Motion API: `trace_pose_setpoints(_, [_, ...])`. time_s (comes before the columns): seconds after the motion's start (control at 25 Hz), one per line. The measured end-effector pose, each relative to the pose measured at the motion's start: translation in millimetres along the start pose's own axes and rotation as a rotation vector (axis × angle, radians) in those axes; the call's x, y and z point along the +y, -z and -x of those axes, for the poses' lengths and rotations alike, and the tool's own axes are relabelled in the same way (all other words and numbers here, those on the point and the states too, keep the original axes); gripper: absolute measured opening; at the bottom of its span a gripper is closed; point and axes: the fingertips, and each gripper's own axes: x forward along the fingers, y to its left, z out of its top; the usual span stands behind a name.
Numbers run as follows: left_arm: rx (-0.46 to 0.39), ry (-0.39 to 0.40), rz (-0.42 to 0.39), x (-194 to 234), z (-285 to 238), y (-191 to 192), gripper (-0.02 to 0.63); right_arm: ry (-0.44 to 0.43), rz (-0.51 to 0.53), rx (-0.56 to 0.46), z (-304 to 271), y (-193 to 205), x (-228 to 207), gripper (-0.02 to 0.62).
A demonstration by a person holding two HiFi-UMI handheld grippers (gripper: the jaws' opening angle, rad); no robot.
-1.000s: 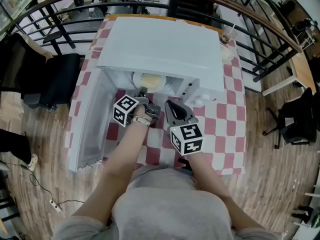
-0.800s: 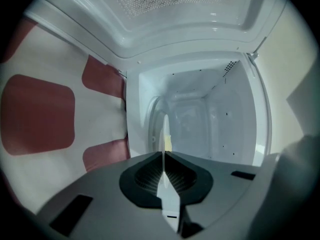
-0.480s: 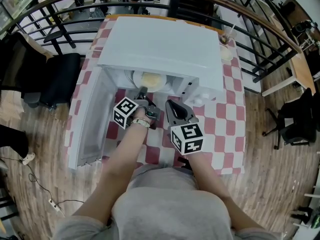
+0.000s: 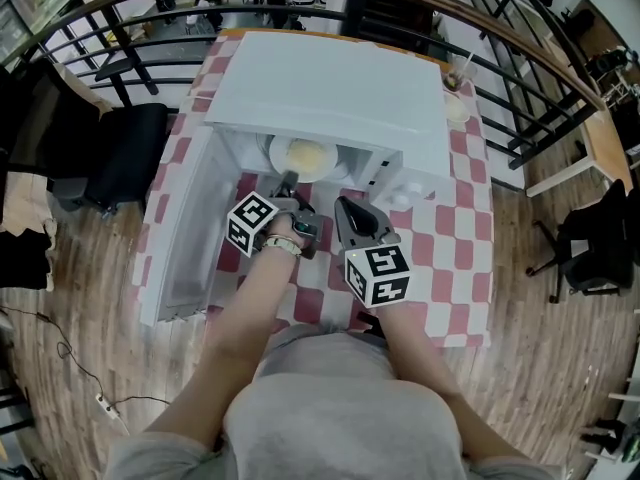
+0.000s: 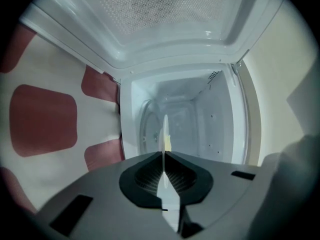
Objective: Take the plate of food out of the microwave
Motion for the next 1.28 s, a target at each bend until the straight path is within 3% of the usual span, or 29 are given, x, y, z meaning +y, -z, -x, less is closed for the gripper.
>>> trace_pose_setpoints(0.36, [0.005, 0.014, 0.003, -4.3, 16.9, -0.3, 0.015, -0.007, 0.012, -0.023, 7.3, -6.4, 9.3, 0.025])
trace_pose_setpoints(1.28, [0.023, 0.089, 0.024, -29.6, 65.3, 3.5, 0.015, -0.017, -0.074, -0.127, 25.4, -22.4, 24.7, 0.025])
